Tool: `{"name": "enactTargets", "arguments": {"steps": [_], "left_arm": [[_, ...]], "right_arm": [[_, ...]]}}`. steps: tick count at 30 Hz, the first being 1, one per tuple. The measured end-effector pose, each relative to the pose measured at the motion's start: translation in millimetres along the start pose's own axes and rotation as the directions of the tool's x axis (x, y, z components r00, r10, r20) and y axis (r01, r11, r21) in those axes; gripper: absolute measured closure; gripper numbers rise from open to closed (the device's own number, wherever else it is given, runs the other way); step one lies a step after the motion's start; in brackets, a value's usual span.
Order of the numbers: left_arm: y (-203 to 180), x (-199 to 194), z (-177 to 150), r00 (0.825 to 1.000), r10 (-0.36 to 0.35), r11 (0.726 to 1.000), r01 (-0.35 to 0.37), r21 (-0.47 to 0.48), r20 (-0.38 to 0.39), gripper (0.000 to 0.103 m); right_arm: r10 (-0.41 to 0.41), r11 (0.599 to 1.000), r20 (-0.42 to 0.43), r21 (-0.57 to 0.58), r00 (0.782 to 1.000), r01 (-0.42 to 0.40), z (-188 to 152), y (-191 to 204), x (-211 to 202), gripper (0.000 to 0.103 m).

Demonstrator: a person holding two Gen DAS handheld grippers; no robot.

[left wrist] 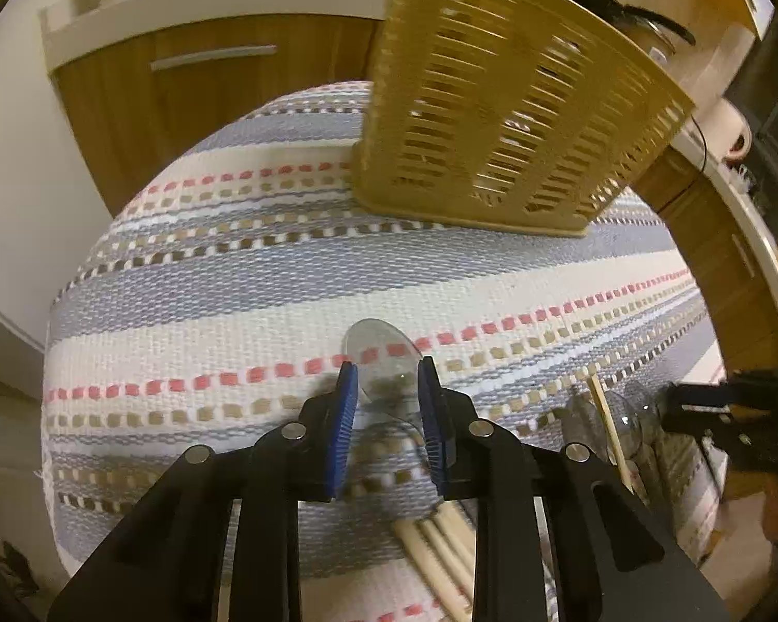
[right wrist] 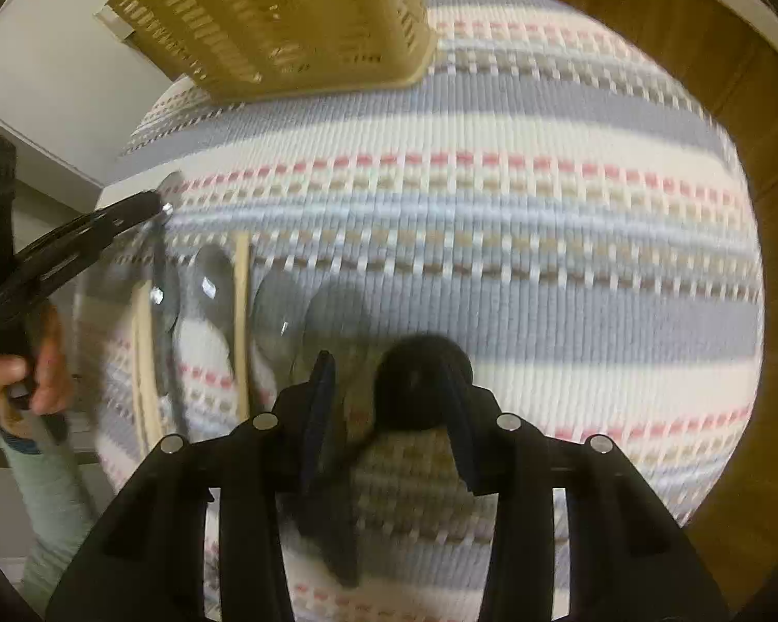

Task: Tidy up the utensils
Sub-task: 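Grasp the black ladle with the right gripper while the left gripper grasps a clear spoon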

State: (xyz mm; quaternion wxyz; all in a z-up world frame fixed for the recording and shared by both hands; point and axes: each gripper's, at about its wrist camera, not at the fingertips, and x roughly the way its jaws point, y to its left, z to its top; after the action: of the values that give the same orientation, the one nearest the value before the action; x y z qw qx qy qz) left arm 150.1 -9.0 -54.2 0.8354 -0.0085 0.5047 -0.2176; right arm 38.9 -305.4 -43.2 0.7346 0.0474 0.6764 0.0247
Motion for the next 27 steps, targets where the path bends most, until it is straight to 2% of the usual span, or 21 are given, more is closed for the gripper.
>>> {"name": "enactTargets", "arguments": {"steps": [3,6,8,9,10,11,15,17,22,25,26,27], "left_arm": [[15.9,-1.6,2.4,1.000,-0.024,0.999,0.025,-0.038,0.008,0.088],[23.3,-2.6,5.0,1.000,-0.017,0.998,0.018,-0.056,0.012,0.088],[20.9,-2.2,8.3,1.000,-0.028,0.998,0.029,-0.054,0.007,0.079],[21.2,-4.0,7.3,0.999,-0.031,0.998,0.032,-0.057,0.006,0.066],[19.6,-4.7,9.0,1.000,-0.027,0.998,0.028,-0.061,0.007,0.058],[17.4,-3.3,12.2,1.000,-0.019,0.998,0.019,-0.060,0.004,0.057],[6.0,12.5,18.3,0.997,0.057,0.997,-0.060,-0.041,-0.056,0.057],[1.5,12.8,18.3,0.994,0.087,0.996,-0.088,-0.022,-0.062,0.057],[-11.8,20.0,26.5,0.980,0.163,0.987,-0.162,0.022,-0.112,0.057],[-21.6,24.6,28.4,0.967,0.222,0.975,-0.216,0.059,-0.124,0.058],[-22.4,24.6,28.3,0.964,0.235,0.971,-0.228,0.067,-0.124,0.058],[-24.1,25.1,29.6,0.963,0.239,0.970,-0.232,0.071,-0.124,0.063]], "right_arm": [[-0.006,1.000,0.030,-0.014,1.000,0.006,12.3,3.8,3.8,0.069],[0.051,0.999,0.045,0.003,0.998,-0.051,15.7,-0.4,-6.2,0.069],[0.061,0.998,0.039,0.005,0.997,-0.061,12.2,-5.3,-15.3,0.068],[0.044,0.999,0.039,0.001,0.998,-0.044,8.3,-6.8,-20.3,0.067],[0.029,1.000,0.039,-0.002,0.999,-0.029,4.7,-9.2,-21.7,0.058],[0.018,1.000,0.037,-0.003,0.999,-0.018,2.0,-12.8,-23.6,0.050],[-0.024,0.999,0.010,-0.038,1.000,0.024,-5.3,-19.4,-25.9,0.048],[-0.060,0.994,-0.002,-0.087,0.998,0.060,-1.6,-11.6,-17.1,0.048],[-0.079,0.989,-0.105,-0.131,0.991,0.065,8.1,-2.8,6.7,0.049],[-0.144,0.971,-0.120,-0.207,0.982,0.117,9.7,10.3,15.1,0.049],[-0.160,0.966,-0.118,-0.223,0.980,0.131,10.5,14.2,16.8,0.055],[-0.179,0.959,-0.111,-0.240,0.978,0.148,11.3,16.7,16.3,0.058]]}}
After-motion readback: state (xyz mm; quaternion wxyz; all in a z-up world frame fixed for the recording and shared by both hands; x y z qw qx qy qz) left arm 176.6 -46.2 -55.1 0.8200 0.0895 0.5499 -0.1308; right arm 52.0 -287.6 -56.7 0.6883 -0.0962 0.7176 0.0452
